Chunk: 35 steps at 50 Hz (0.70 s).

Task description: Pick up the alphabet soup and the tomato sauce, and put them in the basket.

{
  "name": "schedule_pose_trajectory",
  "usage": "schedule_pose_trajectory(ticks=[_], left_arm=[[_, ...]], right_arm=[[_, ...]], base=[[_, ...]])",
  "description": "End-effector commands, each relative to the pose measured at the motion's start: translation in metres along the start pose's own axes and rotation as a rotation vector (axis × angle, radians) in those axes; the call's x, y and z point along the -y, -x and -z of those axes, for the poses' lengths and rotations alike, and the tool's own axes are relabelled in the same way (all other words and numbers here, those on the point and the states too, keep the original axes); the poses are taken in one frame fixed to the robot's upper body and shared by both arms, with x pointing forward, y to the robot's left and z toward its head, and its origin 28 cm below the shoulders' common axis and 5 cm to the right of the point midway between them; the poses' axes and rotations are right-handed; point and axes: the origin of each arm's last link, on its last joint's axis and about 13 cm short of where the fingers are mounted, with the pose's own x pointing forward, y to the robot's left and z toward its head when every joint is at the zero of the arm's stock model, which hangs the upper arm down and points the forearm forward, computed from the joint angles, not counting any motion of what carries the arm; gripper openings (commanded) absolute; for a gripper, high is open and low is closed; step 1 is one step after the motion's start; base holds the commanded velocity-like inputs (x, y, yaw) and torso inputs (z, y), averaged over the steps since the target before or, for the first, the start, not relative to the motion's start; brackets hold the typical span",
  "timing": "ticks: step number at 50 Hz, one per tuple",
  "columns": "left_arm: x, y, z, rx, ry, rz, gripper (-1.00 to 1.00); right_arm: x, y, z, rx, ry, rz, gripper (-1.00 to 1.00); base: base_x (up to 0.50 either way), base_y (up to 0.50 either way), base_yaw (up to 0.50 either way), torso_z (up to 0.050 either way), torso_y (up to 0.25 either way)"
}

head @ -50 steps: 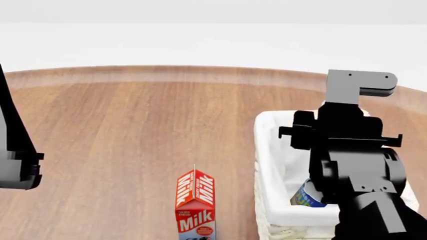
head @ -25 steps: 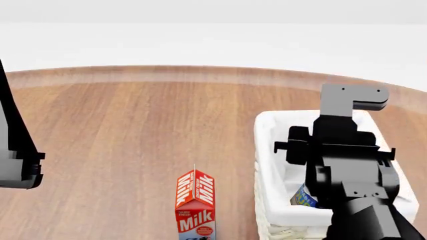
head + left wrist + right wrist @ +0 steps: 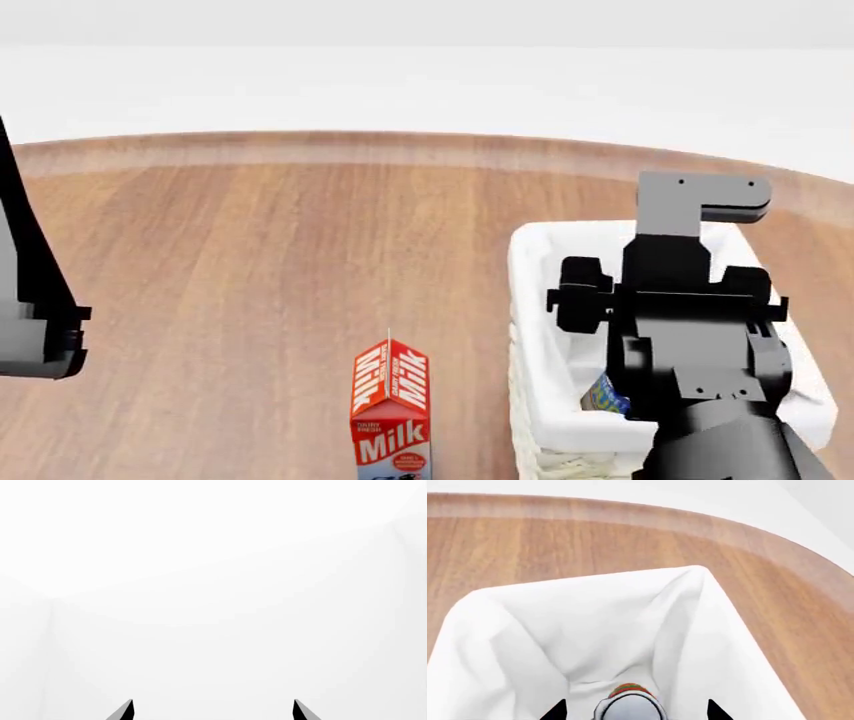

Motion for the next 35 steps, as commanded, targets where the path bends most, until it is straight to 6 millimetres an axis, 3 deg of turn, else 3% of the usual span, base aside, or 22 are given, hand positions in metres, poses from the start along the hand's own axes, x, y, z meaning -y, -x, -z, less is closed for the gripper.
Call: schedule_pose_trajectory(ticks=[1,11,35], left_arm=[[0.000,0.000,0.000,0.000,0.001,0.000,1.00],[0.000,0.000,0.000,-0.001,0.003,0.000,1.00],[0.000,0.000,-0.001,0.002,0.003,0.001,1.00]], right_arm=[[0.000,0.000,0.000,-0.001,0.015,0.000,1.00],[-0.001,0.000,-0.004,0.038,0.011,-0.011,1.00],[-0.001,0.007,-0.036,0.366,-0.067,0.008,1.00]], base=[[0.00,0.00,0.00,0.000,0.000],[0.00,0.00,0.00,0.000,0.000],[0.00,0.00,0.00,0.000,0.000]])
